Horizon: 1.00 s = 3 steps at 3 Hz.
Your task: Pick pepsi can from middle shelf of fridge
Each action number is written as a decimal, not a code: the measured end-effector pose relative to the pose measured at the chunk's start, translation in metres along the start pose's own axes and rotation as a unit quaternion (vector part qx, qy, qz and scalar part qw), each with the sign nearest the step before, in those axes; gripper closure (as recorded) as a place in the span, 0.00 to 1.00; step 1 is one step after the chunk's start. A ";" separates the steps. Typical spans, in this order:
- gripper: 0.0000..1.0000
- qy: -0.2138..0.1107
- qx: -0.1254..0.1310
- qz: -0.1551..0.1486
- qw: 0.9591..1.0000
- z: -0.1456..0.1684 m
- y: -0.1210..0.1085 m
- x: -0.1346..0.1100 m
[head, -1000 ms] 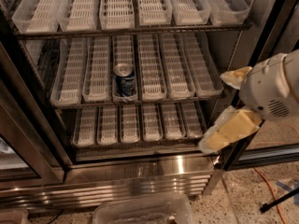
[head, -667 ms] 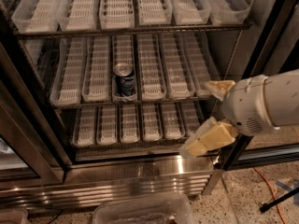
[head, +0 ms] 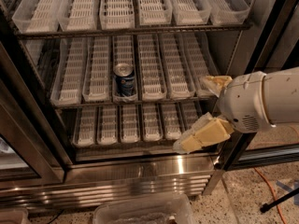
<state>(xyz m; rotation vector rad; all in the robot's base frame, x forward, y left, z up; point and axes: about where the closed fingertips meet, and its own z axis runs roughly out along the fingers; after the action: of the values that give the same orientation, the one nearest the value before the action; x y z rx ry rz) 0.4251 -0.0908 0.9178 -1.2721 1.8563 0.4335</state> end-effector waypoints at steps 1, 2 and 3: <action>0.00 -0.002 -0.007 0.001 1.000 0.005 0.003 0.000; 0.00 -0.029 -0.001 0.021 0.999 0.018 0.011 0.000; 0.00 -0.072 0.022 0.050 0.996 0.040 0.028 0.009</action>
Offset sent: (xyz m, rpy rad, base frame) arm -0.0051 0.0377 -0.0372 0.2239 0.0037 -0.0745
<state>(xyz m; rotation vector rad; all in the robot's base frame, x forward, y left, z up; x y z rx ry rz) 0.4163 -0.0575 0.8827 -1.0922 1.8022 0.5209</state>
